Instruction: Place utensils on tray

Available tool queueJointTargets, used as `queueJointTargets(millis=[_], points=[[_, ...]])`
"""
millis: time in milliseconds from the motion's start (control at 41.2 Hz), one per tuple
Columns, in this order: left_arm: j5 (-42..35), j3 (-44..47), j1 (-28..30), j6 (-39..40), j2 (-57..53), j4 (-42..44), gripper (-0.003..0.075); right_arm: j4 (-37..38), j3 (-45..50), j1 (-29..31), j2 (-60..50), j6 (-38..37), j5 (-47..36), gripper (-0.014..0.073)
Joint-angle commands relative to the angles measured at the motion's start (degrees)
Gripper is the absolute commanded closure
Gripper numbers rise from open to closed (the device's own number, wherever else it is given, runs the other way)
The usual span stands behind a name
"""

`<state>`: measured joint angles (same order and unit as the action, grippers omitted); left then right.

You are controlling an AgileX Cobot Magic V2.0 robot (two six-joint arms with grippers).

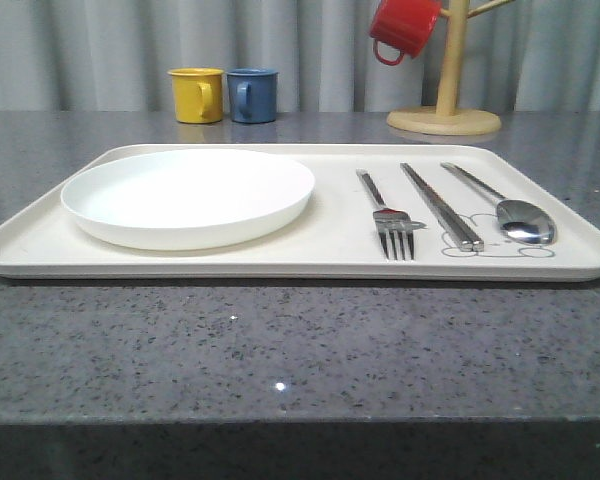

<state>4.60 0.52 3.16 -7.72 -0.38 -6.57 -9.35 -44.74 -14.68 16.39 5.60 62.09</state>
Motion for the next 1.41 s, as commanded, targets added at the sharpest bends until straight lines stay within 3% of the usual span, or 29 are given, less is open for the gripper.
queueJointTargets(millis=[0, 825, 1383], points=[[-4.6, -0.17, -0.31, 1.69, -1.36, 0.73, 0.0738, -0.44, -1.15, -0.05, 0.74, 0.46, -4.11, 0.0661], [-6.15, -0.17, -5.26, 0.55, -1.36, 2.54, 0.0738, -0.44, -1.15, -0.05, 0.74, 0.46, -4.11, 0.0661], [-6.04, -0.17, -5.26, 0.55, -1.36, 2.54, 0.0738, -0.44, -1.15, -0.05, 0.74, 0.46, -4.11, 0.0661]])
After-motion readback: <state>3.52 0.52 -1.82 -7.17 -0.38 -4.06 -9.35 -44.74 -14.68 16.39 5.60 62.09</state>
